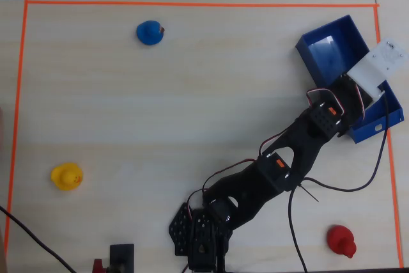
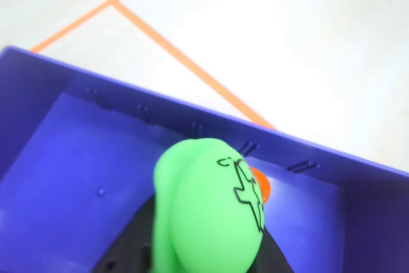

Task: Grasp green duck and put it into box.

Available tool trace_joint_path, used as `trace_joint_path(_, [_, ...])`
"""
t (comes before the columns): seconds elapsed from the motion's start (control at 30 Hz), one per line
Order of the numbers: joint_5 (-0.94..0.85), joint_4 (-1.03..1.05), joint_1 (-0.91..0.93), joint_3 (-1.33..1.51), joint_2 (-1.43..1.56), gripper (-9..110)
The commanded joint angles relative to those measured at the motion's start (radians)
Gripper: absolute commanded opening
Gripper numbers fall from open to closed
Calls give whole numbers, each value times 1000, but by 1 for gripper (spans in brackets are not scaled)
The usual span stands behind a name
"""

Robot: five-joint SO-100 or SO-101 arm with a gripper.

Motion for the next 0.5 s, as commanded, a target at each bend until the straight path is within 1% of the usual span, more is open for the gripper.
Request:
trace_joint_path(0.0, [-35, -21, 8, -11, 25, 17])
trace_joint_path(0.1, [-57, -11, 8, -9, 31, 23])
trace_joint_path(0.2, [-58, 6, 6, -8, 41, 25])
trace_joint_path(0.47, [-41, 51, -11, 25, 118, 26])
